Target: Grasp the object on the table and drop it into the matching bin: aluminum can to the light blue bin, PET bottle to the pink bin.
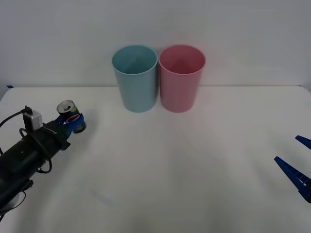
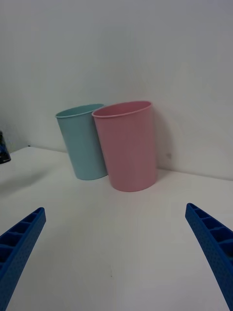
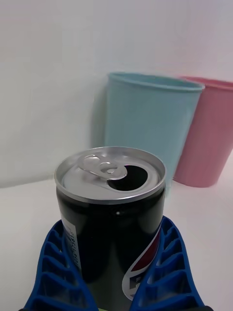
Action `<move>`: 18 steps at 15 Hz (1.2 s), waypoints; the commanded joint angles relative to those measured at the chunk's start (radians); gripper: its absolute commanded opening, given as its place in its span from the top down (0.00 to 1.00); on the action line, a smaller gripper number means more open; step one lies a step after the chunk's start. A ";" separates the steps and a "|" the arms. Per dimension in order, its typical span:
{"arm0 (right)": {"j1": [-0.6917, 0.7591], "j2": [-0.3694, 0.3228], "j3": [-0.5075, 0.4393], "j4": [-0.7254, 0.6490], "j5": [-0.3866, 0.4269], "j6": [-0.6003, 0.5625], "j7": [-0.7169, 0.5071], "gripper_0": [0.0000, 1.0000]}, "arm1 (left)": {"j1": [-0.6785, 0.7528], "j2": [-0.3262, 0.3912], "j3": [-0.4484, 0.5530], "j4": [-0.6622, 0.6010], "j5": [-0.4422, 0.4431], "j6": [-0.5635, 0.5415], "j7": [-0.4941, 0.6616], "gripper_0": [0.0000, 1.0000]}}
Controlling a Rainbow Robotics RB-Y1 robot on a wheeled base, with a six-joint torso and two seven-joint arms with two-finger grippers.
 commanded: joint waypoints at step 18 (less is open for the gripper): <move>0.000 0.000 0.000 0.000 0.000 0.000 0.000 0.00 | -0.393 0.028 0.055 -0.119 -0.343 -0.032 0.727 0.99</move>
